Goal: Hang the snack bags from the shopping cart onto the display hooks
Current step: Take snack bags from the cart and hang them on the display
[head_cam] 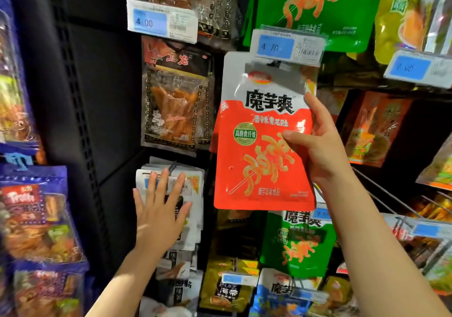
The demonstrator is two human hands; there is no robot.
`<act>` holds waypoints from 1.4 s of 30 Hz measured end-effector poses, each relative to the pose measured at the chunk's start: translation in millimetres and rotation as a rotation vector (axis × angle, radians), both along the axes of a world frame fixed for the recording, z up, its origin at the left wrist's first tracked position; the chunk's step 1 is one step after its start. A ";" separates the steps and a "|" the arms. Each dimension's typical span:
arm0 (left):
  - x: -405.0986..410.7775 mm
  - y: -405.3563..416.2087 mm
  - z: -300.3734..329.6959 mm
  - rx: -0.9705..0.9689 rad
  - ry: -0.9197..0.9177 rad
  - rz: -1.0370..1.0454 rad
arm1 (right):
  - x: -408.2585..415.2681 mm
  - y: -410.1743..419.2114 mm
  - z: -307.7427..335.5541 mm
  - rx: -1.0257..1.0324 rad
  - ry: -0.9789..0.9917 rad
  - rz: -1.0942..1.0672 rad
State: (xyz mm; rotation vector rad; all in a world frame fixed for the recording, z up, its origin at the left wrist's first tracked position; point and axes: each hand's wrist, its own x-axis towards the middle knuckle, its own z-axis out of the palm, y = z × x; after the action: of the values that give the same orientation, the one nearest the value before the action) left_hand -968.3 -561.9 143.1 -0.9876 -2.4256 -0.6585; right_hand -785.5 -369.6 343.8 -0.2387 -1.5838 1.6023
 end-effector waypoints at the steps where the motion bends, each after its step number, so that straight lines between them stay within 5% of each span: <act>1: 0.1 0.9 0.1 0.005 -0.011 -0.001 | -1.8 1.8 1.1 0.002 -0.020 -0.014; 14: -4.0 -3.3 1.6 -0.029 0.013 0.029 | -99.7 63.5 -4.1 -0.078 -0.277 -0.261; 22: 8.1 8.1 13.1 -0.014 -0.078 0.033 | -81.5 71.6 -20.2 0.081 -0.448 -0.359; 32: 115.5 82.3 56.6 0.102 -0.084 -0.335 | 63.1 71.6 -62.2 0.150 -0.532 -0.311; 37: 207.7 148.3 63.4 -0.006 0.068 -0.412 | 191.1 103.1 -86.0 0.304 -0.617 -0.331; 42: 351.9 226.4 48.9 -0.091 -0.030 -0.712 | 353.4 135.8 -115.3 0.441 -0.829 -0.470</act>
State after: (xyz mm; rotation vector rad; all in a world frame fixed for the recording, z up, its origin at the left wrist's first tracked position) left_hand -616.3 -335.5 192.1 -1.9158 -2.1073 -0.7875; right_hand -432.1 -233.8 228.5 -1.0425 -2.2230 0.7714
